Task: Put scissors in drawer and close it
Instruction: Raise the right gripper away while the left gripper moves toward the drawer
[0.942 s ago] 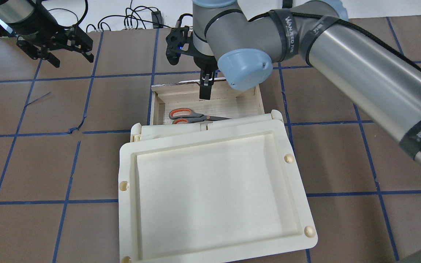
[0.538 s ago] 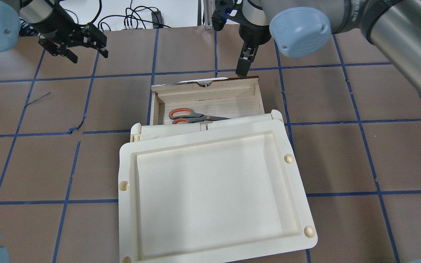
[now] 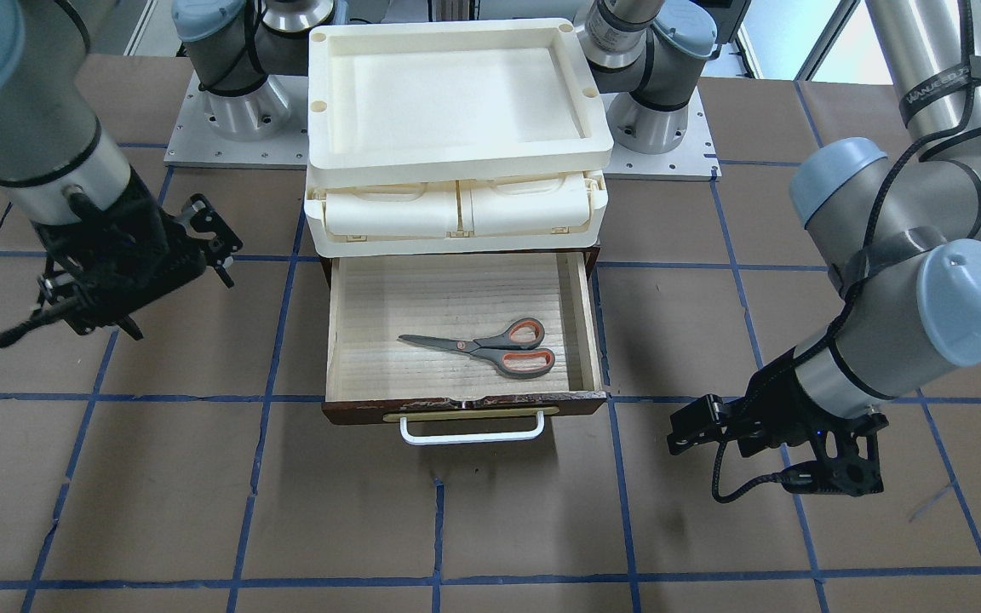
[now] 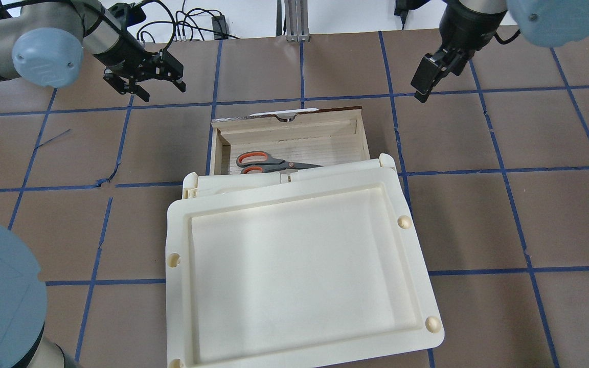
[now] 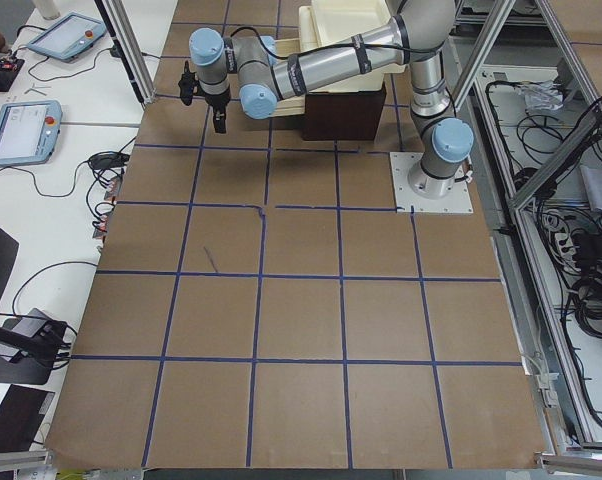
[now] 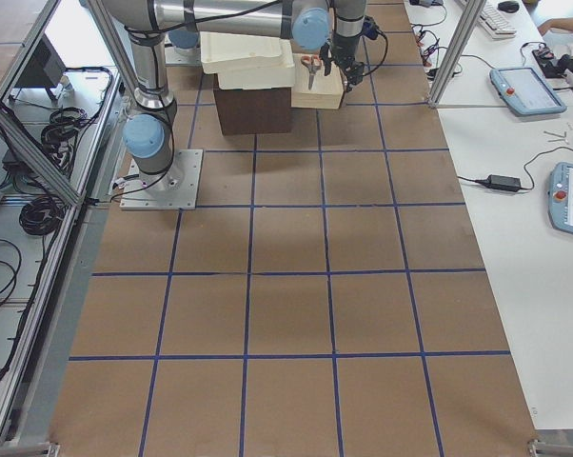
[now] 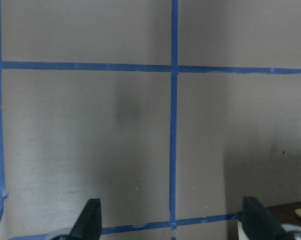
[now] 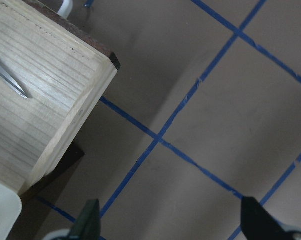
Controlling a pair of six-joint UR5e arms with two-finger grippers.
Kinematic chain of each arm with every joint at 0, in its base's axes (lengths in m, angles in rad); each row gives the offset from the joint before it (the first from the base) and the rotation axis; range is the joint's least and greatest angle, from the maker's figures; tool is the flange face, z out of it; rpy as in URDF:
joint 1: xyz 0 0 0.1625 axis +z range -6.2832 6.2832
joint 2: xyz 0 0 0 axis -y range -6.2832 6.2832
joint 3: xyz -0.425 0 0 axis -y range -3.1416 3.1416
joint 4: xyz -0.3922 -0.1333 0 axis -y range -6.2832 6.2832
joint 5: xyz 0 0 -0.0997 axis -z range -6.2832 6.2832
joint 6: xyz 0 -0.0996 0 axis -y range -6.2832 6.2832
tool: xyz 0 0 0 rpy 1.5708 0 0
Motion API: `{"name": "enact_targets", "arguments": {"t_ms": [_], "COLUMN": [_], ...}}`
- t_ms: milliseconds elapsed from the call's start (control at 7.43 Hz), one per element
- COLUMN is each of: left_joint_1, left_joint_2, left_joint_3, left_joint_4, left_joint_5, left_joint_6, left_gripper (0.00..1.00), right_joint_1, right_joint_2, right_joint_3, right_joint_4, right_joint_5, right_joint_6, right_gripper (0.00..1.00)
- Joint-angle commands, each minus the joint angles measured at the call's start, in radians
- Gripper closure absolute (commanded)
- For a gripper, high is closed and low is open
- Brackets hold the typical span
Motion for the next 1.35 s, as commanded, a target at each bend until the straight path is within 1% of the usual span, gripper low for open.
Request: {"name": "enact_targets", "arguments": {"t_ms": [0, 135, 269, 404, 538, 807, 942, 1076, 1211], "left_joint_1": [-0.03, -0.05, -0.055, -0.059, -0.065, -0.073, -0.073, -0.075, -0.075], "left_joint_2": [-0.026, -0.037, -0.04, -0.042, -0.042, -0.024, -0.022, -0.019, -0.019], "left_joint_3": [-0.009, -0.039, -0.049, -0.052, -0.053, -0.081, -0.092, -0.12, -0.128], "left_joint_4": [0.003, 0.036, 0.071, 0.075, 0.073, 0.064, 0.057, 0.057, 0.057], "left_joint_5": [-0.015, -0.015, -0.017, -0.064, -0.095, -0.095, -0.093, -0.093, -0.093], "left_joint_6": [-0.051, -0.077, -0.114, -0.14, -0.16, -0.217, -0.225, -0.227, -0.222], "left_gripper": [0.0, 0.0, 0.0, 0.0, 0.0, 0.0, 0.0, 0.0, 0.0], "right_joint_1": [0.001, 0.031, 0.05, 0.059, 0.049, 0.038, 0.024, 0.0, -0.013], "right_joint_2": [-0.101, -0.104, -0.106, -0.107, -0.109, -0.109, -0.113, -0.126, -0.127], "right_joint_3": [0.021, 0.014, 0.002, 0.006, 0.017, 0.018, 0.011, 0.014, 0.024], "right_joint_4": [0.059, 0.091, 0.096, 0.097, 0.117, 0.098, 0.085, 0.085, 0.079], "right_joint_5": [0.001, 0.002, -0.002, -0.074, -0.074, -0.07, -0.033, 0.038, 0.038], "right_joint_6": [0.334, 0.479, 0.526, 0.522, 0.516, 0.51, 0.508, 0.507, 0.507], "right_gripper": [0.0, 0.0, 0.0, 0.0, 0.0, 0.0, 0.0, 0.0, 0.0]}}
